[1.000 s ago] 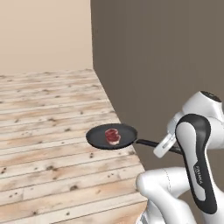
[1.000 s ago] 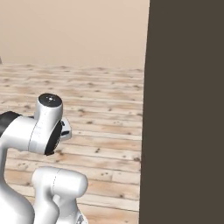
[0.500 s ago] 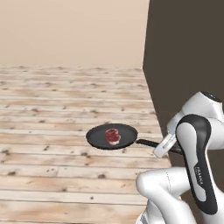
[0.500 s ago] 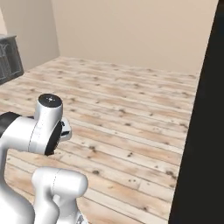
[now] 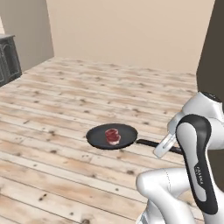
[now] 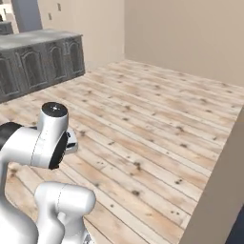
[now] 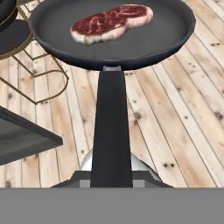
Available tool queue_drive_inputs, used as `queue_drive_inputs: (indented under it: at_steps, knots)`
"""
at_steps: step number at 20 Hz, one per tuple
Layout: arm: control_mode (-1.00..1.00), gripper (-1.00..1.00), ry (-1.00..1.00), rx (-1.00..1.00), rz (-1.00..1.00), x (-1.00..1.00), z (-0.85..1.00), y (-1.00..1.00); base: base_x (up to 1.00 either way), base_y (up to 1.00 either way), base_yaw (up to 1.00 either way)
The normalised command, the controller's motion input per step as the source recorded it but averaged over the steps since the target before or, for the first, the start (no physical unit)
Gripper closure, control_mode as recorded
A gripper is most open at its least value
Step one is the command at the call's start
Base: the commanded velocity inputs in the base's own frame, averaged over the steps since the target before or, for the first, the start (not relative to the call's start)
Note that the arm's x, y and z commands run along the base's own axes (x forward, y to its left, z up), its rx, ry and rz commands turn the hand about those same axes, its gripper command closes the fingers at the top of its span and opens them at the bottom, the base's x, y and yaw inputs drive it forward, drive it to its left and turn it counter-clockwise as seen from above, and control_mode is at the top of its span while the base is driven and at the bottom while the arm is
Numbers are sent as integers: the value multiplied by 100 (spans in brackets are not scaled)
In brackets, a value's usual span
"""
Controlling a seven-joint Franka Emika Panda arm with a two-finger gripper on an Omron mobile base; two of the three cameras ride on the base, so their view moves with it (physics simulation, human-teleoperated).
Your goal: Pick up the pan with the steak in it and place it on the dining table. Then place the steak on the plate.
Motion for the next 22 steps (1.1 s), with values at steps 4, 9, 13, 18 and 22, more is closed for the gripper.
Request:
queue_drive_inputs:
  at_steps: [4, 9, 13, 18, 22]
  knots:
    - [100, 100, 0, 0, 0, 0, 0, 0, -3, 0, 50]
    - [100, 100, 0, 0, 0, 0, 0, 0, -3, 0, 50]
    - [100, 100, 0, 0, 0, 0, 0, 0, -3, 0, 50]
    - [100, 100, 0, 0, 0, 0, 0, 0, -1, 0, 50]
    - [100, 100, 0, 0, 0, 0, 0, 0, -1, 0, 50]
